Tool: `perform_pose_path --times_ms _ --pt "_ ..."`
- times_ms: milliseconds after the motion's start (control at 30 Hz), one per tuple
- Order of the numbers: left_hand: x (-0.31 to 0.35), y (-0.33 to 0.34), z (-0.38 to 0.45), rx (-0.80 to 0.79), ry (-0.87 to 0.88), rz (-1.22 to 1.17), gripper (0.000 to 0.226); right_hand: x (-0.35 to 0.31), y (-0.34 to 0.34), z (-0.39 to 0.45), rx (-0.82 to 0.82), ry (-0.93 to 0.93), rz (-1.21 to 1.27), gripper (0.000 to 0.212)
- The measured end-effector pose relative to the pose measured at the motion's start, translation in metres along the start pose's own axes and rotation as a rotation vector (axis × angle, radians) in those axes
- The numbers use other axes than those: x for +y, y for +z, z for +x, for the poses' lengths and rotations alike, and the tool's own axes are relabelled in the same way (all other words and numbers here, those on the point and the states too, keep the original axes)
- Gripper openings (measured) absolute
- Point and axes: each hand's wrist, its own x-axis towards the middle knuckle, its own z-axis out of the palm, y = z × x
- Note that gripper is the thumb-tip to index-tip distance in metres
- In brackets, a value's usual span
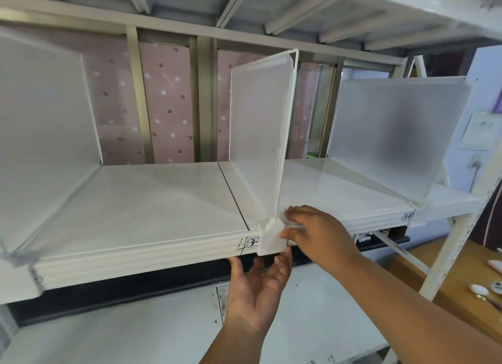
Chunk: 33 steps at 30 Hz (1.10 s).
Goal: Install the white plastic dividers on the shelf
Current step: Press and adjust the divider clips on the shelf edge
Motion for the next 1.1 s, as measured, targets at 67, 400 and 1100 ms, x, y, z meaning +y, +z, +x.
perform_pose_path --times_ms 67,400,1100 --pt "0.001 0.000 0.000 -0.005 0.004 -0.006 0.052 -0.001 0.001 0.000 0.007 -0.001 -0.006 0.054" --pt "0.006 0.002 -0.006 -0.092 0.043 -0.040 0.056 -0.011 0.006 -0.005 0.073 0.037 -0.055 0.069" --pt "-0.004 -0.009 0.030 -0.046 0.156 -0.031 0.076 -0.007 -0.001 -0.012 0.024 -0.026 0.009 0.085"
